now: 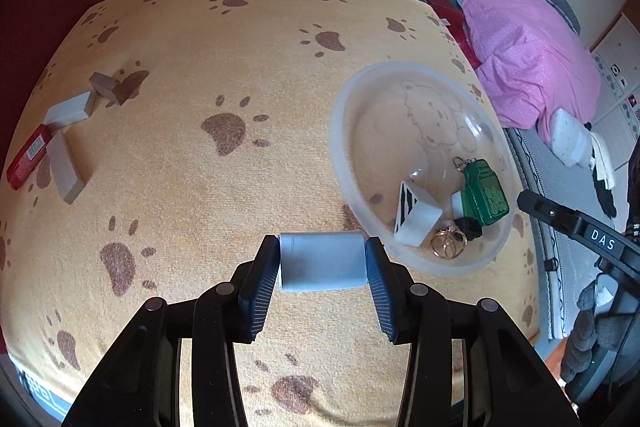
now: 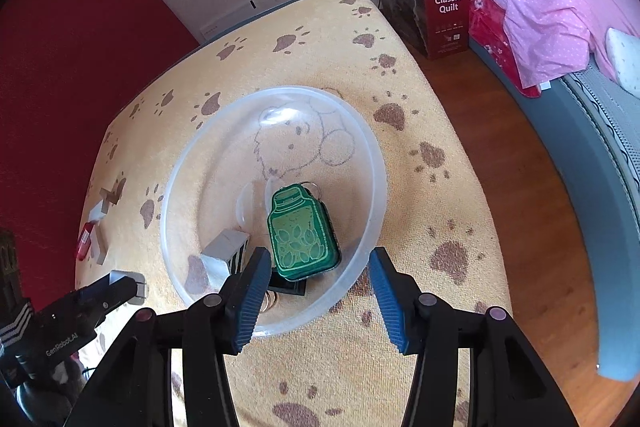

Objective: Organize rigid objects
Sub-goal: 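Open the right gripper to drop the green keychain in the bowl, then lower the small white block into the bowl and open the left gripper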

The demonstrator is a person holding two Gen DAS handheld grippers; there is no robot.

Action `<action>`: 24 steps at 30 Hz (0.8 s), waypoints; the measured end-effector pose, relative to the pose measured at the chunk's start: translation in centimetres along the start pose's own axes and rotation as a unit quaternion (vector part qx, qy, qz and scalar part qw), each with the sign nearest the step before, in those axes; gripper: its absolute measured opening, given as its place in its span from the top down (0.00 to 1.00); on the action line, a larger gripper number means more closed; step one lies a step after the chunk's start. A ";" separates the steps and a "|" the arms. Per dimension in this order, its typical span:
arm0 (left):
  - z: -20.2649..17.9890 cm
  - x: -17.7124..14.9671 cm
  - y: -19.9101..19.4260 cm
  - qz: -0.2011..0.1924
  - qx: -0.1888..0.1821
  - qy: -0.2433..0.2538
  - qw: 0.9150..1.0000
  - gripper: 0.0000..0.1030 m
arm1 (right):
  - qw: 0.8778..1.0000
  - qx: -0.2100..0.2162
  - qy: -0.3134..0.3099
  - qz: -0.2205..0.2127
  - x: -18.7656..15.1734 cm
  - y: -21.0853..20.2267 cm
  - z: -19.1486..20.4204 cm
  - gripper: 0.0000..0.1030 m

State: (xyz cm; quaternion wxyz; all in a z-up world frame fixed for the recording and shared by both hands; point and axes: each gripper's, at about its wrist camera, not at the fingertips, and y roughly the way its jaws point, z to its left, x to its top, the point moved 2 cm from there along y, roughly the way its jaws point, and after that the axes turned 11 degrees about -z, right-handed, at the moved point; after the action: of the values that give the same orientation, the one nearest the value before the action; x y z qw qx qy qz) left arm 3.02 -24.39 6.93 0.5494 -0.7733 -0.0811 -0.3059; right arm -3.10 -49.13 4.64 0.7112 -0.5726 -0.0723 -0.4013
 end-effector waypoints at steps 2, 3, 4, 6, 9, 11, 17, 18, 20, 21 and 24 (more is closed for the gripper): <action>-0.9 0.3 0.3 0.001 -0.006 0.009 1.000 0.57 | 1.000 -0.002 0.003 0.001 -0.1 0.0 -0.3 0.47; -1.4 0.5 0.5 0.001 -0.010 0.013 1.000 0.57 | 1.000 -0.003 0.005 0.001 -0.1 0.0 -0.5 0.47; -1.8 0.7 0.7 0.001 -0.014 0.018 1.000 0.57 | 1.000 -0.003 0.006 0.001 -0.1 0.0 -0.6 0.47; -2.7 1.0 1.1 0.002 -0.020 0.026 0.999 0.57 | 1.000 -0.005 0.009 0.002 -0.2 0.0 -0.9 0.47; -3.8 1.5 1.6 0.003 -0.029 0.038 0.999 0.56 | 1.000 -0.008 0.013 0.002 -0.2 -0.1 -1.3 0.47; -4.3 1.8 2.0 0.005 -0.033 0.043 0.999 0.57 | 1.000 -0.009 0.016 0.002 -0.2 -0.1 -1.6 0.47; -5.2 2.4 3.4 0.011 -0.039 0.049 0.998 0.56 | 1.000 -0.012 0.019 0.005 -0.3 0.0 -1.9 0.47; -5.2 2.5 3.7 0.012 -0.040 0.050 0.998 0.56 | 1.000 -0.012 0.018 0.006 -0.3 0.0 -1.9 0.47; -5.3 2.7 4.2 0.015 -0.039 0.048 0.998 0.56 | 1.000 -0.012 0.016 0.008 -0.4 0.1 -1.9 0.47; -5.3 2.7 4.5 0.018 -0.039 0.045 0.998 0.56 | 1.000 -0.012 0.015 0.009 -0.4 0.1 -1.8 0.47; -5.2 2.8 5.1 0.026 -0.040 0.038 0.998 0.55 | 1.000 -0.009 0.014 0.011 -0.4 0.2 -1.6 0.47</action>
State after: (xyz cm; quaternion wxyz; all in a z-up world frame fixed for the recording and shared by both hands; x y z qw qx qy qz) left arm 5.59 -31.62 5.50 0.5287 -0.7843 -0.0278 -0.3234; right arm -3.77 -50.33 3.70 0.7114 -0.5739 -0.0527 -0.4022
